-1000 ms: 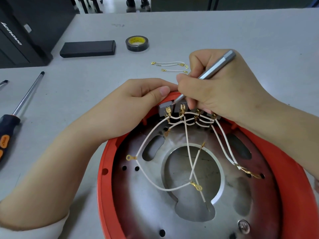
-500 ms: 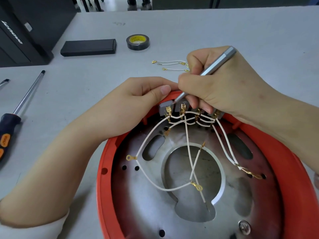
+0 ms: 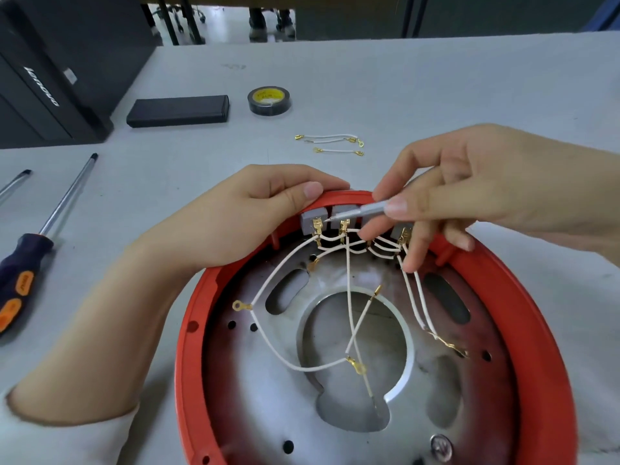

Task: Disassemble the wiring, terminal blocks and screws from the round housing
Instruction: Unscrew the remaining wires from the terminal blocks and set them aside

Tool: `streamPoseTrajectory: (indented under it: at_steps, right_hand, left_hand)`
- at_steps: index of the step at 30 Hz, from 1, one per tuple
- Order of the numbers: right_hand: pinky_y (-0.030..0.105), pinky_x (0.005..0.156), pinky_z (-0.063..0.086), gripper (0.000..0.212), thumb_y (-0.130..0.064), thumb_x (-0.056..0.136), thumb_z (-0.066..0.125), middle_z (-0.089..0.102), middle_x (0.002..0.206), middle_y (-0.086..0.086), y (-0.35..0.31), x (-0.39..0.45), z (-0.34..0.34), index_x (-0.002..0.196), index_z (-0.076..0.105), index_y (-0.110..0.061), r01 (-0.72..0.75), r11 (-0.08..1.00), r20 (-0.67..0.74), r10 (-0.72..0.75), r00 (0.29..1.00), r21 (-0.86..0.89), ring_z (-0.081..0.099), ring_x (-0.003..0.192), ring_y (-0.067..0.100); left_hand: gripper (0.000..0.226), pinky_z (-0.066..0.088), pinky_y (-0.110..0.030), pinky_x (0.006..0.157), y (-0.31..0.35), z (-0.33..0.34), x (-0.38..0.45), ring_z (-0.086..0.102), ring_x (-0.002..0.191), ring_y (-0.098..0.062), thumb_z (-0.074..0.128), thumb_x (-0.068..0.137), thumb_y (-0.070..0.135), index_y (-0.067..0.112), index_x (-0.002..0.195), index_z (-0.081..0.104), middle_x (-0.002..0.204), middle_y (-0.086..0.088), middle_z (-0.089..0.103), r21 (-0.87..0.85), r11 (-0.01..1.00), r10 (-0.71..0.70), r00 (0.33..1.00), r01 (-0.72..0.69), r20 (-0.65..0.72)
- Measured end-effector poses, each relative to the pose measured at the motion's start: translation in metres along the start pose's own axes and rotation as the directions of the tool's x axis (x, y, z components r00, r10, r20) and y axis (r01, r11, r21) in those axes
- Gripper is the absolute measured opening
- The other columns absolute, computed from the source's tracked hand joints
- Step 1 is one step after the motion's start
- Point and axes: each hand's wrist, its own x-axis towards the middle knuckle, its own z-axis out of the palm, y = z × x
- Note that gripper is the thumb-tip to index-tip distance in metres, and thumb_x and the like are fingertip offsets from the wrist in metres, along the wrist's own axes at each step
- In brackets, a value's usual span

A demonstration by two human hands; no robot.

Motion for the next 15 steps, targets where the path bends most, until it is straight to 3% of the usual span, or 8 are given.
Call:
streamPoseTrajectory:
  at_steps: [3,6,10,13,15]
  right_hand:
    - [0.017,0.036,0.04,0.01,-0.021,0.093,0.054,0.075,0.086,-0.008,0.0,0.002,0.006,0.097,0.06,-0.016,0.011,0.991,-0.032,-0.015,0.999,-0.131,0.071,0.06,0.019]
    - [0.018,0.041,0.041,0.022,-0.026,0.097,0.042,0.071,0.074,-0.016,-0.002,0.002,0.014,0.089,0.062,-0.023,0.043,0.944,-0.162,-0.101,0.982,-0.326,0.059,0.051,0.004]
    - [0.027,0.063,0.038,0.028,-0.047,0.087,0.033,0.059,0.077,-0.016,0.006,-0.001,0.029,0.091,0.057,-0.033,-0.005,0.733,-0.317,-0.288,0.904,-0.68,0.046,0.073,0.001]
    - [0.022,0.065,0.037,0.027,-0.056,0.089,0.037,0.055,0.076,-0.017,0.013,-0.003,0.04,0.097,0.055,-0.037,-0.025,0.663,-0.367,-0.381,0.849,-0.748,0.042,0.078,0.003]
    - [0.026,0.061,0.039,0.024,-0.053,0.089,0.04,0.053,0.071,-0.016,0.017,-0.004,0.044,0.097,0.057,-0.037,-0.041,0.643,-0.396,-0.419,0.817,-0.765,0.042,0.075,0.005]
  left_hand:
    - [0.028,0.045,-0.029,0.102,0.001,-0.001,0.0,0.062,0.111,-0.006,0.045,0.101,0.027,0.022,0.12,0.065,0.114,0.012,0.07,0.021,1.0,-0.002,1.0,0.002,0.003]
    - [0.034,0.044,-0.05,0.1,0.003,0.0,-0.002,0.064,0.109,-0.024,0.042,0.097,0.032,0.024,0.12,0.065,0.112,0.003,0.071,0.035,0.999,-0.005,1.0,0.004,0.01]
    - [0.029,0.046,-0.033,0.101,0.003,0.0,-0.002,0.063,0.11,-0.007,0.043,0.101,0.025,0.022,0.121,0.065,0.113,0.01,0.07,0.029,1.0,-0.012,1.0,0.012,0.005]
    - [0.03,0.045,-0.024,0.1,0.002,0.0,-0.002,0.062,0.11,-0.003,0.042,0.1,0.022,0.02,0.121,0.064,0.113,0.012,0.07,0.026,1.0,-0.009,1.0,0.009,-0.001]
    - [0.031,0.044,-0.024,0.102,0.002,0.001,-0.002,0.061,0.112,-0.002,0.042,0.101,0.02,0.019,0.122,0.064,0.115,0.012,0.069,0.025,1.0,-0.004,1.0,0.004,-0.004]
